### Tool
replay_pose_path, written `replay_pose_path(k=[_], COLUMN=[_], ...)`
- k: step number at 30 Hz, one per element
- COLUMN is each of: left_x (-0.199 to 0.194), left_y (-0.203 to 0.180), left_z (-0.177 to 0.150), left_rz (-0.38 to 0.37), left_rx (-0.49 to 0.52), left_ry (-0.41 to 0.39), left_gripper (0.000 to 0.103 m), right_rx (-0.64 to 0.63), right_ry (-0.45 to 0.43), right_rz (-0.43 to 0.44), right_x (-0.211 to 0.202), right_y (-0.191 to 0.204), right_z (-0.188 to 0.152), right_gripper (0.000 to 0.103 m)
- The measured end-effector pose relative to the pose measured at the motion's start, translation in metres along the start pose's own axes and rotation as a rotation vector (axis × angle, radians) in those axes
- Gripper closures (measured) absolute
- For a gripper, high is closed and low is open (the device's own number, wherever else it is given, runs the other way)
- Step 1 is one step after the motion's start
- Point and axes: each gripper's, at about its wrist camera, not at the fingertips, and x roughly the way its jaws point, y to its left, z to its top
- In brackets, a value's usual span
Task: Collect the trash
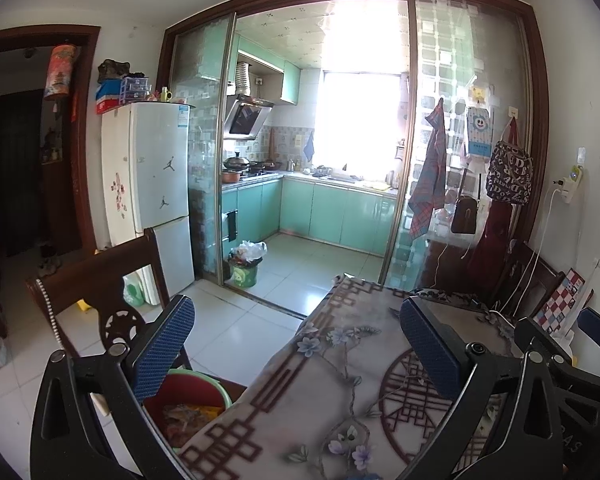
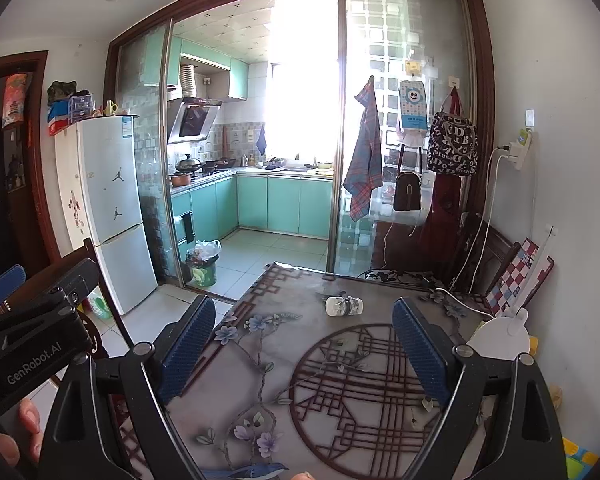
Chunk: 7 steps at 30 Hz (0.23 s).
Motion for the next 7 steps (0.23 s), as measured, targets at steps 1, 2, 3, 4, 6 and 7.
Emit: replay_pose_path(k=[1, 2, 3, 4, 6, 7], left_x=[0.0004, 0.0011, 0.0015, 0.0034, 0.0065, 0.0087], left_y=[0.0003, 0.0008, 0.0001, -0.0012, -0.0037, -0.0052], left_z=[-0.0003, -0.0007, -0.0011, -0.0016, -0.0050, -0.0075], left_rz=[-0.002, -0.007, -0.005, 0.002, 0.002, -0.002], left_rx=[-0.002, -0.001, 0.005, 0.016, 0.037, 0.046], left_ry=[0.003, 0.007, 0.016, 0.030, 0.037, 0.043], left_gripper=[0.000, 0.000, 0.000, 0.000, 0.000, 0.000], right_rx=[0.000, 0.000, 0.000, 0.001, 0.004, 0.004], right_ry=[0.000, 0.000, 0.000, 0.002, 0.010, 0.016], right_rz=[-0.001, -0.002, -0.003, -0.005, -0.008, -0.008], right_x=[0.0006, 0.0002, 0.0006, 0.0007, 0.0035, 0.0051], right_y=[0.0004, 0.0001, 0.0004, 0.0003, -0.0004, -0.0012], right_z=[-0.0004, -0.0002, -0.0007, -0.0018, -0.0048, -0.0072], right_gripper=[0.012, 0.012, 0.012, 0.012, 0.012, 0.012])
